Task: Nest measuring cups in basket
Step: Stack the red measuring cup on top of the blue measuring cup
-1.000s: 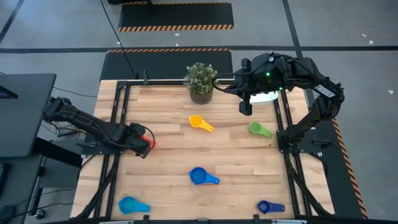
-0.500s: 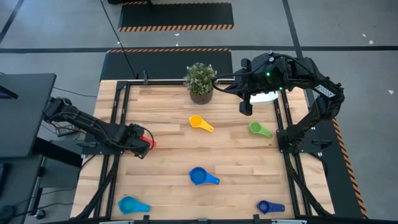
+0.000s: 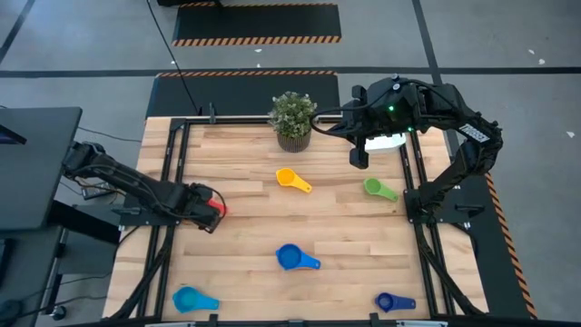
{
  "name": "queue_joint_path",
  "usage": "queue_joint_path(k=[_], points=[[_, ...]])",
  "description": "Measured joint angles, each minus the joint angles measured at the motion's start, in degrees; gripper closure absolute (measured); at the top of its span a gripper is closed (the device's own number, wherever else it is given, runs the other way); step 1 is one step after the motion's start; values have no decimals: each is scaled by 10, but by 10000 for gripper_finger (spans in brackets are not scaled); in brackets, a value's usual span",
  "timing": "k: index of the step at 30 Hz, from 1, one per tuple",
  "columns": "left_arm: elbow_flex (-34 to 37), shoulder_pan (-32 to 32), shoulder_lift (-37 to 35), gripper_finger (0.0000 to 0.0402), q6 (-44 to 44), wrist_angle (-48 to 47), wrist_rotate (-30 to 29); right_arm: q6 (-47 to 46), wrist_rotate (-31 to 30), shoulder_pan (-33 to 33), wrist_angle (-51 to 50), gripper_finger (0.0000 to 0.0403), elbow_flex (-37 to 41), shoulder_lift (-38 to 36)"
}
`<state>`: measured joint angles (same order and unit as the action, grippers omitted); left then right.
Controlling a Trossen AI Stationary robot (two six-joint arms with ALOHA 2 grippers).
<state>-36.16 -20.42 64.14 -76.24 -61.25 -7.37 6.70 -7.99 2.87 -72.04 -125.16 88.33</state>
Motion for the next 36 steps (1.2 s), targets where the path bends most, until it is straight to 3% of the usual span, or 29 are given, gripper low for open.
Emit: queue_joint_path(k=[7,19,29,33,36], points=[[12,5,0,290,13,9,-3,6,0,0,0,398,0,0],[14,21,0,290,120,10,-33,6,0,0,5,398,0,0],[48,26,0,292,125,53,-17,6,0,0,5,398,0,0],[64,26,0,319,124,70,-15,6,0,0,8,398,0,0],[68,26,0,362,124,74,-2,6,0,0,11,398,0,0]])
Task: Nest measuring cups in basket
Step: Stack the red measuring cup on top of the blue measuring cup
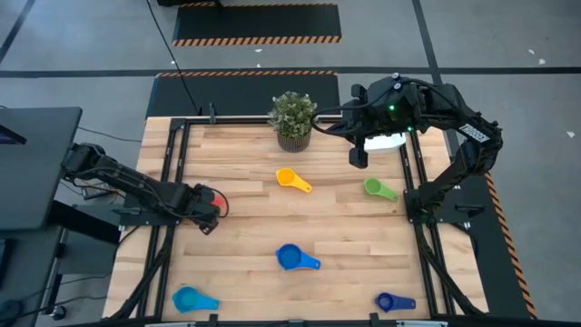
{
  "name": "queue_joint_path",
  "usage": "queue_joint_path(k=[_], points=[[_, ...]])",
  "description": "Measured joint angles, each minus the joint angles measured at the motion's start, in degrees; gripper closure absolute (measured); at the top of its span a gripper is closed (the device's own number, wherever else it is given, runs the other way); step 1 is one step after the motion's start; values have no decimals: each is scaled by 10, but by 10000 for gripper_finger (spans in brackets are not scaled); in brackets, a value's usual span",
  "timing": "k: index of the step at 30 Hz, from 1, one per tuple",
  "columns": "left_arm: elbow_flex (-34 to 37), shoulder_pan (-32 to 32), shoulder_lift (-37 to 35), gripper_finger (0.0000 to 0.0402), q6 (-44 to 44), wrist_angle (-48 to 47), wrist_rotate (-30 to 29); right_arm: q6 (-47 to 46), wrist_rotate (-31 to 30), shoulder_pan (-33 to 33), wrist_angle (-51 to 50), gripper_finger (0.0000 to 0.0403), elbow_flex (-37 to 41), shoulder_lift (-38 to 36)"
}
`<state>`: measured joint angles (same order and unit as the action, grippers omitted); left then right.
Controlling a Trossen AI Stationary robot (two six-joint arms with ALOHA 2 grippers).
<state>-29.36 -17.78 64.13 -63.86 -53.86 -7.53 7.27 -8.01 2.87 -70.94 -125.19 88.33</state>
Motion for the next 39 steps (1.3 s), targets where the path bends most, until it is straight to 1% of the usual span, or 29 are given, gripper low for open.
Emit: queue_joint_path(k=[2,5,8,11,13,16,18,20,24,30,35,39], points=[[0,0,0,386,-1,3,6,0,0,0,4,398,0,0],[-3,0,0,389,-14,17,6,1,0,0,7,398,0,0],[-29,0,0,392,-16,22,14,4,0,0,6,398,0,-1],[-77,-1,0,392,-9,20,12,4,0,0,6,398,0,-6],[-118,-2,0,392,11,15,12,4,-3,0,6,398,0,-13],[-187,-7,5,392,47,10,3,4,-31,-2,5,398,0,-27],[-243,-13,24,392,68,-11,-12,4,-42,-2,4,398,0,-37],[-306,-19,56,392,94,-55,-24,4,-43,-2,4,398,0,-49],[-433,-21,153,392,147,-126,-27,-2,-43,-2,2,398,0,-71],[-600,-20,295,392,238,-136,5,-10,-43,-2,-3,398,0,-85],[-728,-20,387,392,256,-136,16,-11,-44,-2,-21,398,0,-90],[-805,-24,451,392,255,-135,16,-11,-44,-2,-25,398,0,-90]])
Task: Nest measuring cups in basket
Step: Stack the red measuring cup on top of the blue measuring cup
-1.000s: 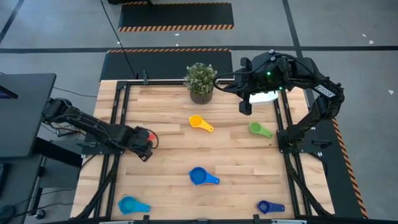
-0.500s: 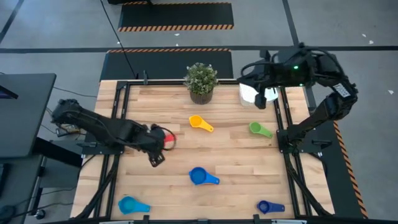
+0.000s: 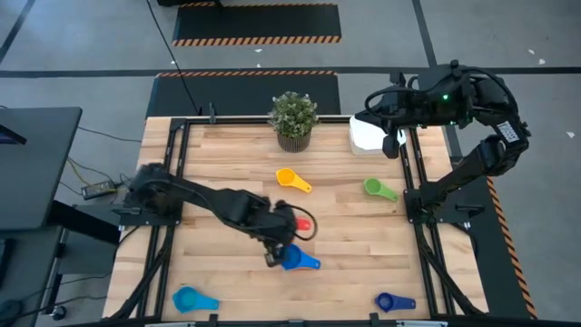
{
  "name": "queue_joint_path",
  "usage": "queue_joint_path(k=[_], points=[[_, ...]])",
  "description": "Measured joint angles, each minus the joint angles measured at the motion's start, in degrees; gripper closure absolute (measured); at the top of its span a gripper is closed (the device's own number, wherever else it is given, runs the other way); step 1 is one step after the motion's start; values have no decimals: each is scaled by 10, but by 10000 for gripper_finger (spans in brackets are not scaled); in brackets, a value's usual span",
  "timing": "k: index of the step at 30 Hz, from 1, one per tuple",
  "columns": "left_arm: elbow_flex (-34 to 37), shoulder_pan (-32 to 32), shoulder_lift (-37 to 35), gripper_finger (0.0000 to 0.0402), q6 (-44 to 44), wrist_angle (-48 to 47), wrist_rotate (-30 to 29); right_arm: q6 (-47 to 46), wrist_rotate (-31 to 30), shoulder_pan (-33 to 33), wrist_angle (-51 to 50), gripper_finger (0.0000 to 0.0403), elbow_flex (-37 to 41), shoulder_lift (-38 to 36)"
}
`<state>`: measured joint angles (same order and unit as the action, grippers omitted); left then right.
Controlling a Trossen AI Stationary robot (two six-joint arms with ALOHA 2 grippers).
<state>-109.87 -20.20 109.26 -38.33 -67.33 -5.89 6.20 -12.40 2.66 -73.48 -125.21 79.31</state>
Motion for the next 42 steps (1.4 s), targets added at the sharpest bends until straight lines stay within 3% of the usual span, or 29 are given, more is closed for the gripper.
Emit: queue_joint_path(k=[4,10,27,37,42], points=[[-48,-13,59,392,-7,4,2,7,0,0,0,398,0,-3],[-53,-39,107,393,-24,35,3,15,0,0,1,398,0,-7],[-53,-62,180,393,64,67,21,9,0,0,8,398,0,-15],[-50,-58,191,392,58,60,28,14,1,0,10,398,0,-15],[-50,-53,191,346,42,68,42,15,1,0,10,398,0,-15]])
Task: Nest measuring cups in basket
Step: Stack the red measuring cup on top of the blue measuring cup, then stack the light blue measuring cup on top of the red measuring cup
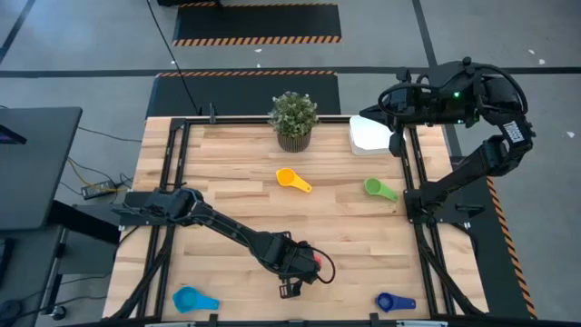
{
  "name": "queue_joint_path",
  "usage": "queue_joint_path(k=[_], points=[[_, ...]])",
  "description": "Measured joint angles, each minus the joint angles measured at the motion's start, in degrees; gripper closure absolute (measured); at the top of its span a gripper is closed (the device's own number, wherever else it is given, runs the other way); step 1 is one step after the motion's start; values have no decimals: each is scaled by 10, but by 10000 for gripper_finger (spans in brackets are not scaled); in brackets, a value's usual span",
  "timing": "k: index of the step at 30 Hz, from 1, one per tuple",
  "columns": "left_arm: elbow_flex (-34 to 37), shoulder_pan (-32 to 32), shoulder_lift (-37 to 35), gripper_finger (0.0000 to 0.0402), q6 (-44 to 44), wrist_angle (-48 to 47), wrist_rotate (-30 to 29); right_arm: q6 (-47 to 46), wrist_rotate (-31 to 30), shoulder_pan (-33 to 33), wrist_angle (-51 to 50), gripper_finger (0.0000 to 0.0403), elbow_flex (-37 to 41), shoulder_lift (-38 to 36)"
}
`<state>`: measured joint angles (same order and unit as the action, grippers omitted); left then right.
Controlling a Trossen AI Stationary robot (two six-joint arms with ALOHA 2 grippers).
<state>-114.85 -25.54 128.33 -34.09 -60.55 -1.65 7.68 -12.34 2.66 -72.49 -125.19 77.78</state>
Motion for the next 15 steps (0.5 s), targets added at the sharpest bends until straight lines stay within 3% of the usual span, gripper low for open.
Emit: queue_joint_path(k=[5,15], points=[[0,3,0,303,3,5,10,0,0,0,0,398,0,0],[0,35,-2,294,-26,-1,154,0,0,0,0,398,0,0]])
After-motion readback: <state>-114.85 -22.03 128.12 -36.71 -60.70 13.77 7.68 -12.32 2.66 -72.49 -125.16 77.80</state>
